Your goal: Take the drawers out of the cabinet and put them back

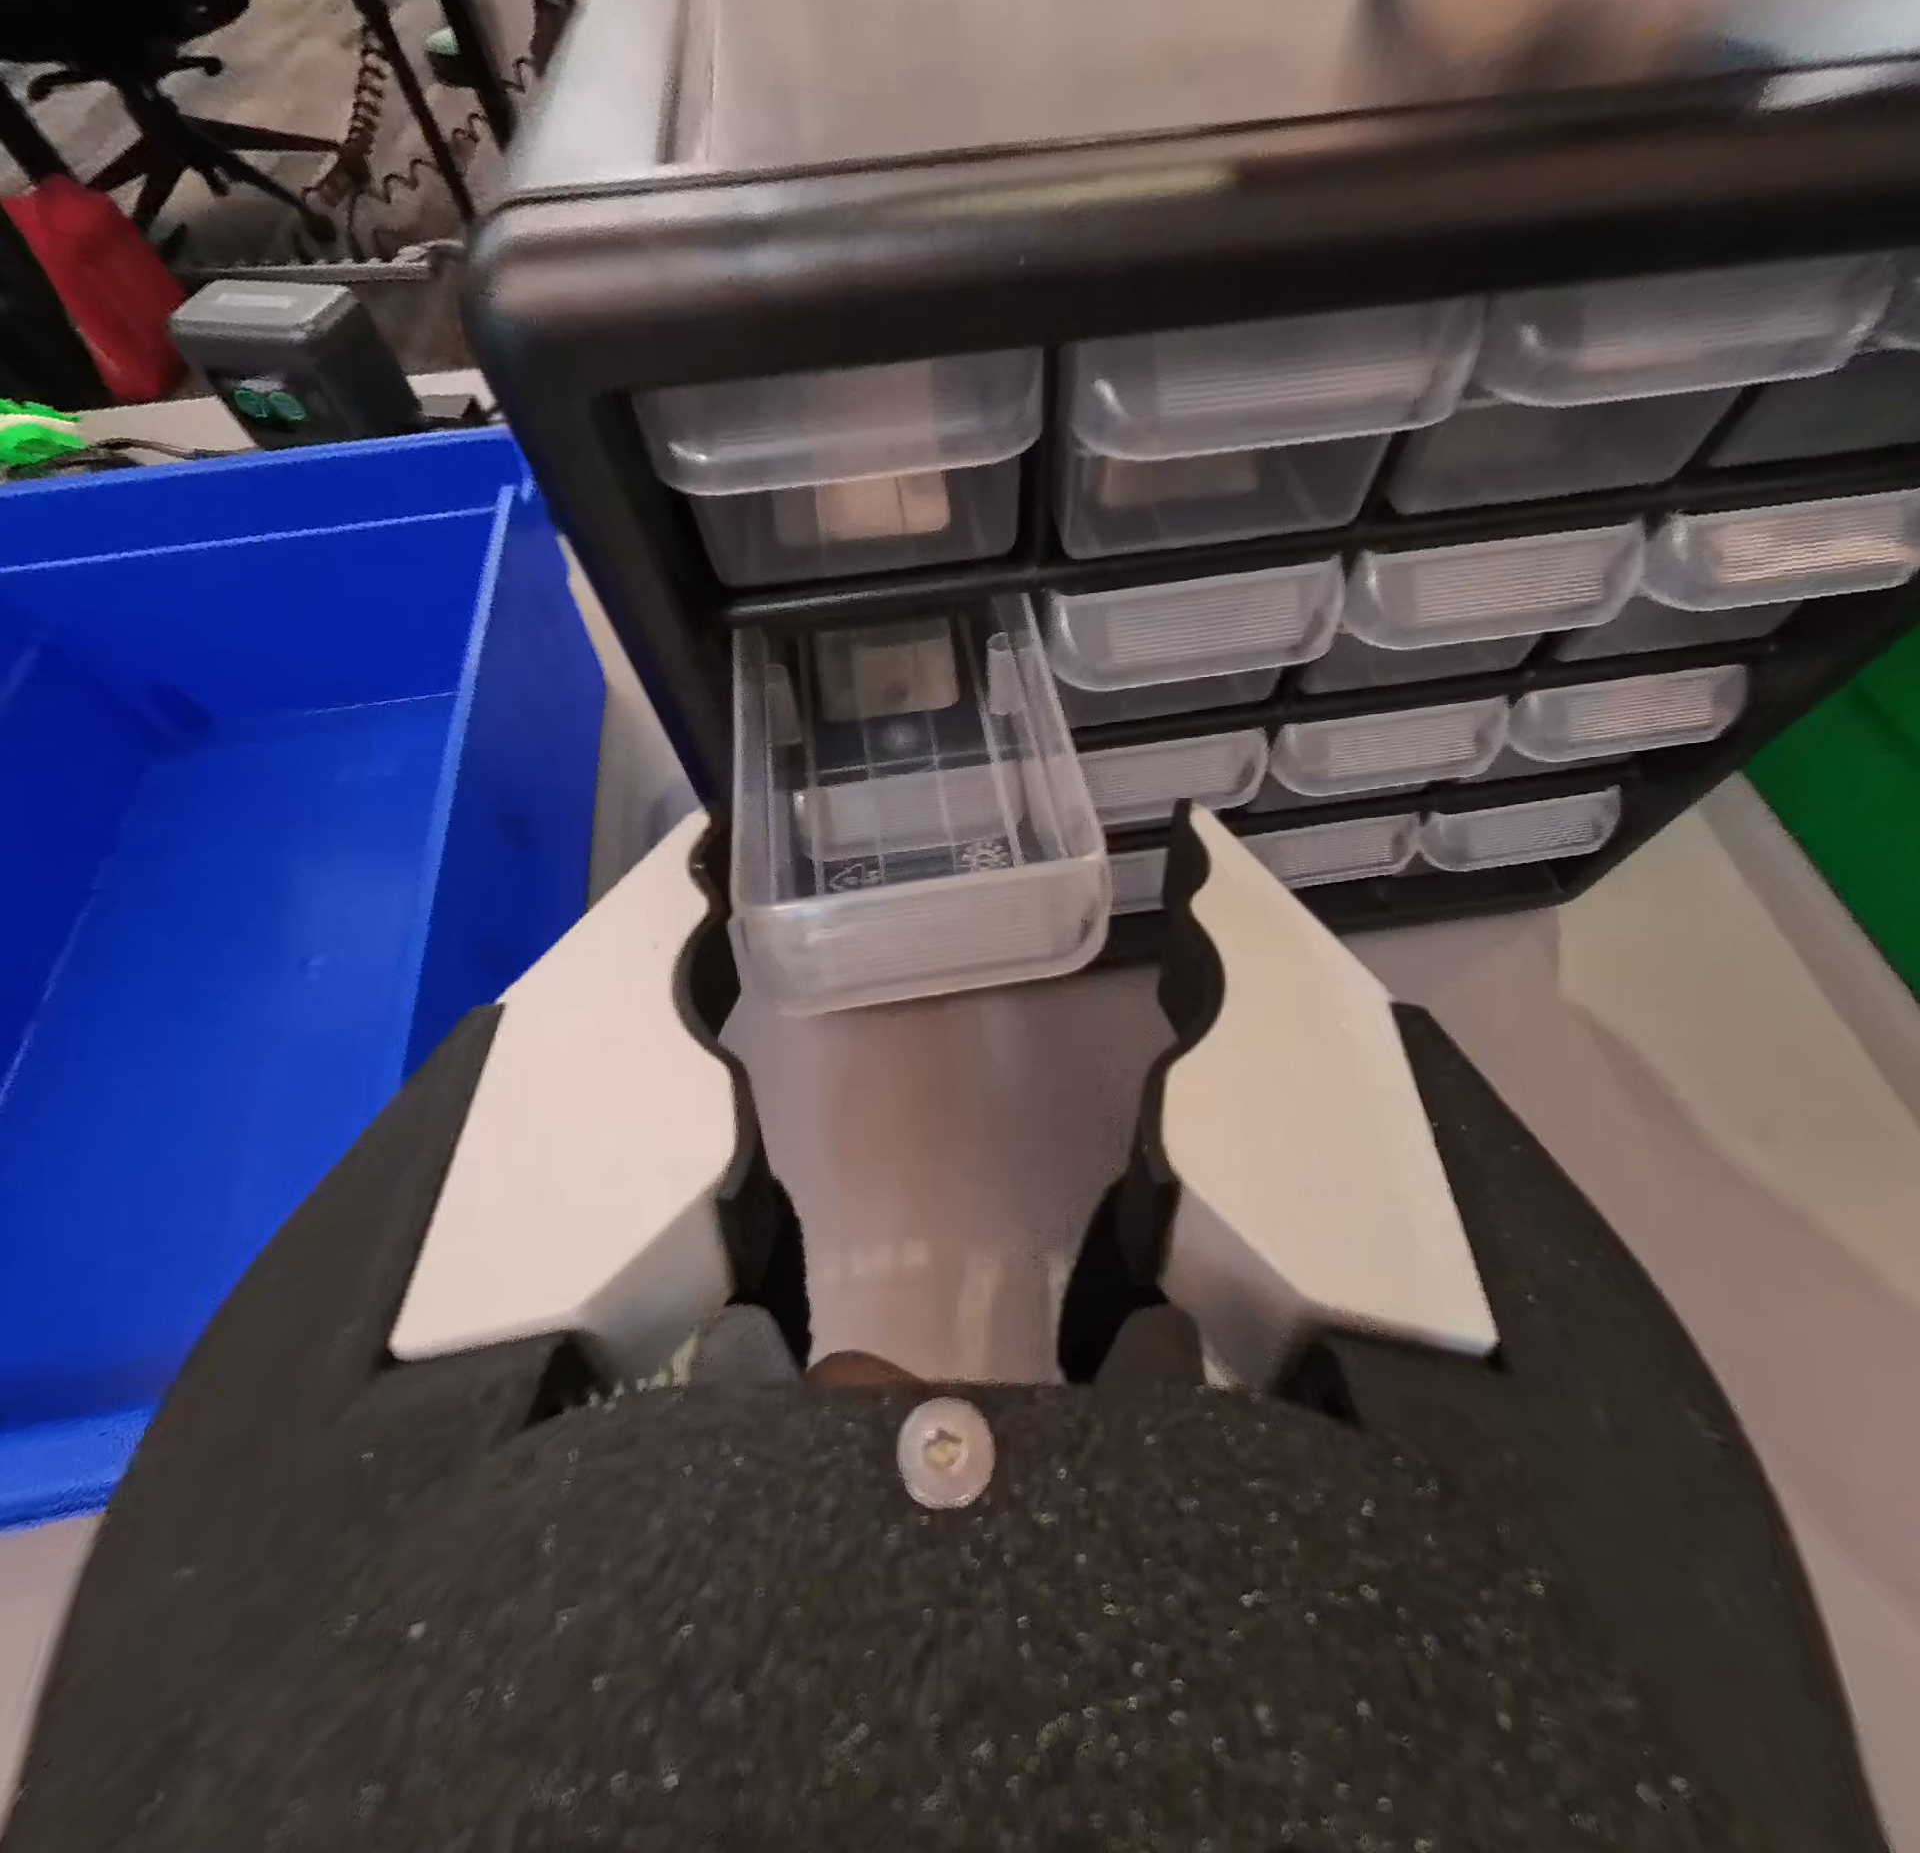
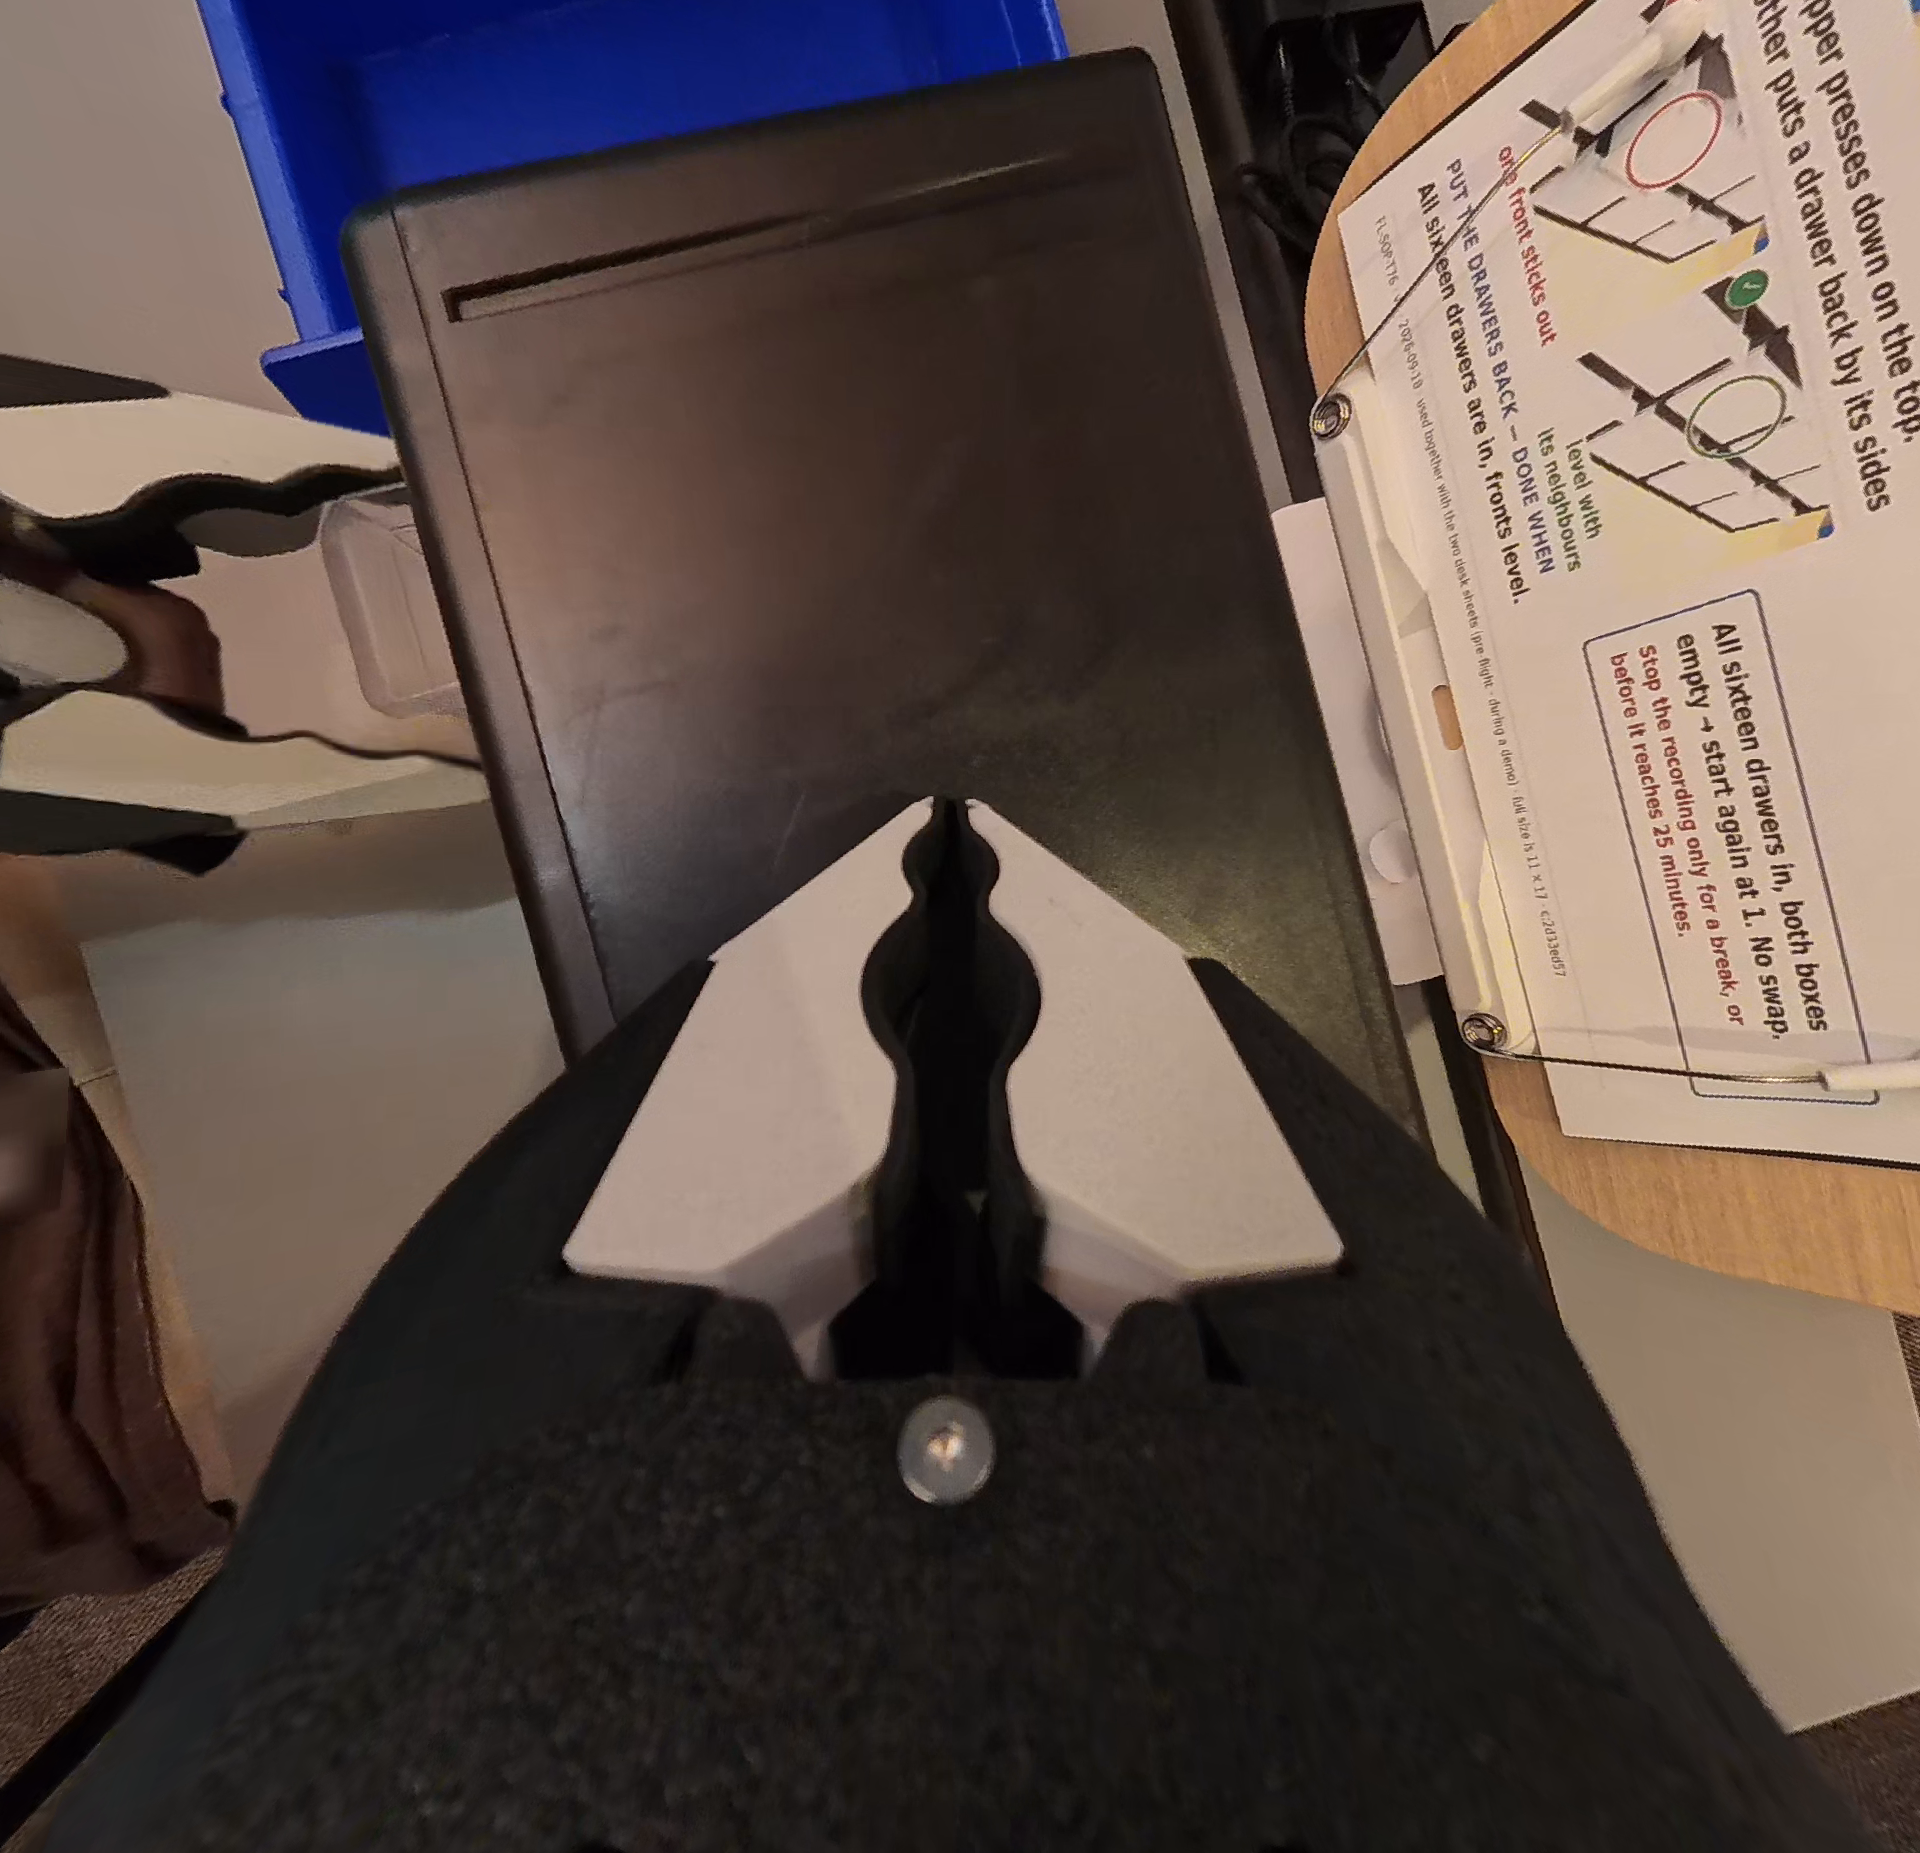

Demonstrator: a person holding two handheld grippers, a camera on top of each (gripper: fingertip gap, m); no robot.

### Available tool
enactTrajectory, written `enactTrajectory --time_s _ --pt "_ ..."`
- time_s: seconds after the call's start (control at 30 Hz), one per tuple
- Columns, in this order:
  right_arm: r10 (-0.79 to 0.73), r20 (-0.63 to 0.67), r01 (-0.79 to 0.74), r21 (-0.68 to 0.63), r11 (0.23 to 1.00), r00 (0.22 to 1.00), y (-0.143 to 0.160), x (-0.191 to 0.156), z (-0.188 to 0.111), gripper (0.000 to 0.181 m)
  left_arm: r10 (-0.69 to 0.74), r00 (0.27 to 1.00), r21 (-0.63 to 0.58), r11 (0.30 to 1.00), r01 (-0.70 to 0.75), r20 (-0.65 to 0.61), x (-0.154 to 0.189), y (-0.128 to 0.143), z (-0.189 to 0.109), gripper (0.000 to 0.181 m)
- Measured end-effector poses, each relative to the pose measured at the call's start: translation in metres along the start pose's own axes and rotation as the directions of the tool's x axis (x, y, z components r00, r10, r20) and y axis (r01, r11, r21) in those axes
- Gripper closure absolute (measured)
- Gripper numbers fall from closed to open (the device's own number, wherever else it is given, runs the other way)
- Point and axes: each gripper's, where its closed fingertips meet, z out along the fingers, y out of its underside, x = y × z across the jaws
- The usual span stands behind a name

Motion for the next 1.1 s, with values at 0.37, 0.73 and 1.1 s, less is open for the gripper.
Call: enactTrajectory --time_s 0.37,0.73,1.1 --pt "0.000 -0.005 0.000 0.007 1.000 1.000 0.000 0.000 0.000 0.181 -0.064 0.997 0.144 0.988 0.059 0.035 0.001 0.019 -0.039 0.135" --pt "-0.001 0.001 0.001 -0.001 1.000 1.000 0.000 0.000 0.000 0.181 -0.127 0.991 0.176 0.978 0.116 0.050 -0.009 0.000 0.006 0.145" --pt "0.002 0.002 -0.002 -0.009 1.000 1.000 0.000 0.000 0.000 0.181 -0.147 0.989 0.180 0.973 0.143 0.011 -0.008 -0.009 0.029 0.147"
